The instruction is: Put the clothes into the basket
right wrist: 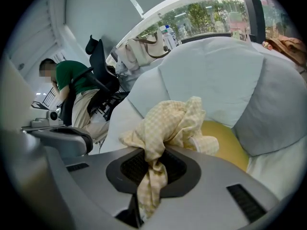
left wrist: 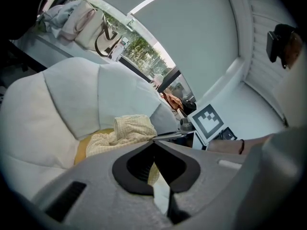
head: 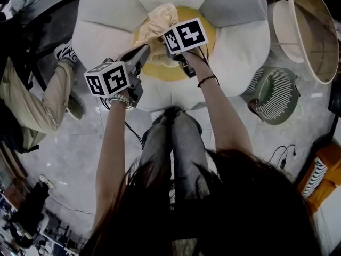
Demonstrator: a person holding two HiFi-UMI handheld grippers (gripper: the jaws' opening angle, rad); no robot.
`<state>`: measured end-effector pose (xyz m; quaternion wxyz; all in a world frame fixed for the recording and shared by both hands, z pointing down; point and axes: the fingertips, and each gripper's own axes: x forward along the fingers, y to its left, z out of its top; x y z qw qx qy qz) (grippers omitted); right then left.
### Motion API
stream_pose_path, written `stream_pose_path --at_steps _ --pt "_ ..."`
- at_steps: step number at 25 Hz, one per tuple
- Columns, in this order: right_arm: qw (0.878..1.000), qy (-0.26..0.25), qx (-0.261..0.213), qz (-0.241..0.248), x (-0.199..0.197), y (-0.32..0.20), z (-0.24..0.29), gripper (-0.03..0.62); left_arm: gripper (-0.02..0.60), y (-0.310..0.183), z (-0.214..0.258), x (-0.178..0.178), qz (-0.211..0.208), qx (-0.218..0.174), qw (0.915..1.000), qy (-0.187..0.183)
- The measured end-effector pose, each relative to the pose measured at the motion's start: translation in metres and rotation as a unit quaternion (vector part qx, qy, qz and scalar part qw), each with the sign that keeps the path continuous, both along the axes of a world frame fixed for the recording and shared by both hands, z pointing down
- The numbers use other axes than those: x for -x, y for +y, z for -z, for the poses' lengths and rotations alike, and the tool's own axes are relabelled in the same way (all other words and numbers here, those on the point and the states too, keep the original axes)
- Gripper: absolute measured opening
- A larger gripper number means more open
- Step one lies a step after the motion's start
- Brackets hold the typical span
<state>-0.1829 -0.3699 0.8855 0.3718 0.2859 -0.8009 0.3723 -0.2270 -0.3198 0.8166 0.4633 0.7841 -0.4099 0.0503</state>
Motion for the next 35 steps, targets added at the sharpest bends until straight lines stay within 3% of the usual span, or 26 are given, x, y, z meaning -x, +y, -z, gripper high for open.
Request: stream_pose_path --at_steps 13,23,35 --pt "1.000 0.003 -0.014 -0.004 -0.008 0.011 0.075 0.052 0.011 0.014 0.067 -0.002 -0.006 -0.004 1.0000 -0.002" --pt "1.000 -0.005 -0.014 -0.009 -0.003 0.025 0.151 0.052 0.011 0.033 0.129 0.019 0.008 0.002 1.0000 -0.001" --pt "0.999 -0.009 -0.037 -0.007 0.008 0.028 0.217 0.052 0.011 0.028 0.188 0.026 0.015 -0.027 0.9994 0.014"
